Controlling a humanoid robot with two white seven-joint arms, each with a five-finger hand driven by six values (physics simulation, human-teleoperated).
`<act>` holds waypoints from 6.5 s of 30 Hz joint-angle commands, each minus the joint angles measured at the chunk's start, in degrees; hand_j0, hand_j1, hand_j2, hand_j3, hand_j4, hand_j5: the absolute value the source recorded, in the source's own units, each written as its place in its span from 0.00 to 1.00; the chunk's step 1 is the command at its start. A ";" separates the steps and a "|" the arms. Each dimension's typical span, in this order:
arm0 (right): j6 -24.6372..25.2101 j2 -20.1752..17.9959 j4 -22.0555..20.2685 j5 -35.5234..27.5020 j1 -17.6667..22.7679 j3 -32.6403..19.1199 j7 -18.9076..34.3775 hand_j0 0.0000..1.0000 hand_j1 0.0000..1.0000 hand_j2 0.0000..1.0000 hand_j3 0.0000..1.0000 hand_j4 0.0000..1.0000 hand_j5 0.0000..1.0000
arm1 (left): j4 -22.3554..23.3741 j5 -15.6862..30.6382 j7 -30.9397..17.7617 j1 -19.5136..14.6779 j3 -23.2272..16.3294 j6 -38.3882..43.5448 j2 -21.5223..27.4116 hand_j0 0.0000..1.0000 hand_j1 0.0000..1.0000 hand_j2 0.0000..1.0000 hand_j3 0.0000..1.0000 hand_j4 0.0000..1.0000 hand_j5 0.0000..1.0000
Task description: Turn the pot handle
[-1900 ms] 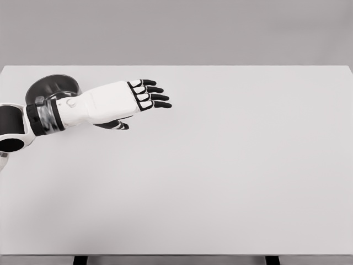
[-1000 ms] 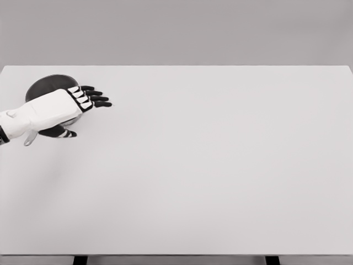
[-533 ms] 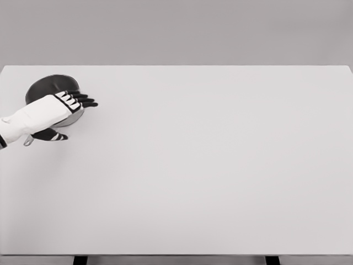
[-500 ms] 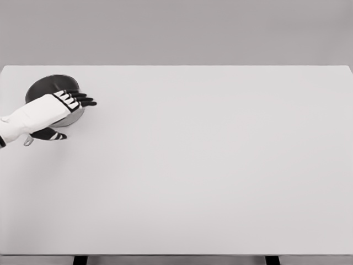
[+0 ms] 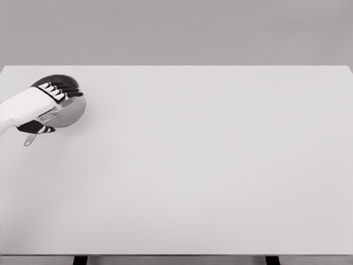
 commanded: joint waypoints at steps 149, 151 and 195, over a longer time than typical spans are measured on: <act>0.00 0.00 0.02 -0.02 0.18 0.06 0.01 1.00 1.00 1.00 1.00 1.00 1.00 | 36.44 -24.10 0.80 -21.97 8.96 0.05 -9.55 1.00 1.00 1.00 1.00 1.00 1.00; 0.00 0.00 0.02 0.07 0.18 0.06 0.01 1.00 1.00 1.00 1.00 1.00 1.00 | 36.44 -24.97 0.80 -22.41 8.96 0.05 -9.64 1.00 1.00 1.00 1.00 1.00 1.00; 0.00 0.00 0.02 -0.02 0.35 -0.03 0.01 1.00 1.00 1.00 1.00 1.00 1.00 | -9.52 -9.51 -0.17 -11.78 15.11 0.05 -6.74 1.00 1.00 1.00 1.00 1.00 1.00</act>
